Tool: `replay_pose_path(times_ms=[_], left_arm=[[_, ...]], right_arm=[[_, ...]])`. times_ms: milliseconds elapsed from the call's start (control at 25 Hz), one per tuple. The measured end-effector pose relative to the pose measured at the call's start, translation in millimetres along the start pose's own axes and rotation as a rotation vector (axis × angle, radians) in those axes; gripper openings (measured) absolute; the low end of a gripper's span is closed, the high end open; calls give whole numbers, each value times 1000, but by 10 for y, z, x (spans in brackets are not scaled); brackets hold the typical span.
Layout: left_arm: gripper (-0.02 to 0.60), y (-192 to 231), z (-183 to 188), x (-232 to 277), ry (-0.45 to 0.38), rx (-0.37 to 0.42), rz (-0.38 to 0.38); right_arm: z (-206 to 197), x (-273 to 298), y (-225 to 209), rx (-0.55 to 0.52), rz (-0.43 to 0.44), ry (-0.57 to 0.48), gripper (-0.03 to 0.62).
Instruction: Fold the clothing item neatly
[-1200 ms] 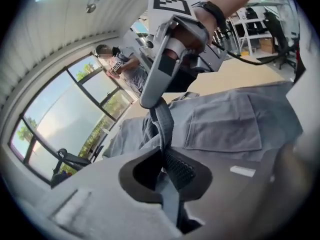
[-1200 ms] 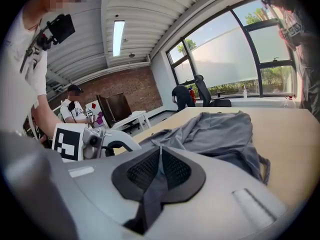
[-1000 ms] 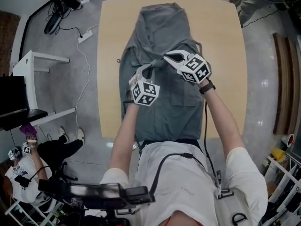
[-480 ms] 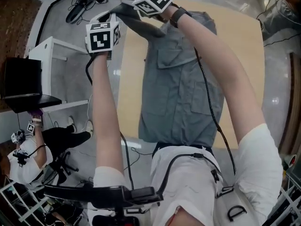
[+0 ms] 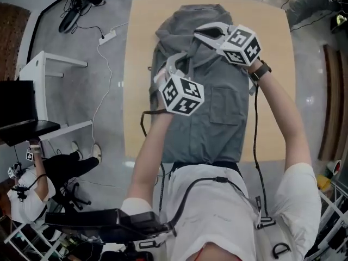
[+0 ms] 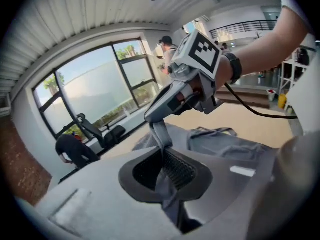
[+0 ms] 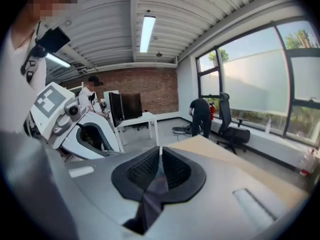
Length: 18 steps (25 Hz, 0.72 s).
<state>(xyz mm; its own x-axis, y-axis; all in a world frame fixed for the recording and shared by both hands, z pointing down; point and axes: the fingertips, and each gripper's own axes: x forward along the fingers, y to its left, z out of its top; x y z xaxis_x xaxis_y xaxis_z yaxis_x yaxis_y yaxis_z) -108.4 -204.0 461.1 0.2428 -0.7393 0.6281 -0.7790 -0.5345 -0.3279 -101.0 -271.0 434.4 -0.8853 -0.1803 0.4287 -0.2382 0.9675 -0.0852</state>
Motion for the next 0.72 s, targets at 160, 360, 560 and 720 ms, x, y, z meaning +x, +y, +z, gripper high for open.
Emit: replay_pose_path(times_ms=[160, 360, 560, 720], left_arm=[[15, -1562, -369, 406, 92, 112, -224], [16, -2792, -986, 639, 202, 323, -353], [59, -3032, -1306, 658, 271, 322, -373], [84, -2855, -1205, 531, 258, 160, -357]], right_arm=[[-1544, -640, 255, 138, -119, 158, 23], [-2919, -1033, 705, 251, -222, 316, 25], [-3426, -1100, 789, 362, -359, 336, 79], [-3318, -1339, 646, 461, -462, 215, 132]])
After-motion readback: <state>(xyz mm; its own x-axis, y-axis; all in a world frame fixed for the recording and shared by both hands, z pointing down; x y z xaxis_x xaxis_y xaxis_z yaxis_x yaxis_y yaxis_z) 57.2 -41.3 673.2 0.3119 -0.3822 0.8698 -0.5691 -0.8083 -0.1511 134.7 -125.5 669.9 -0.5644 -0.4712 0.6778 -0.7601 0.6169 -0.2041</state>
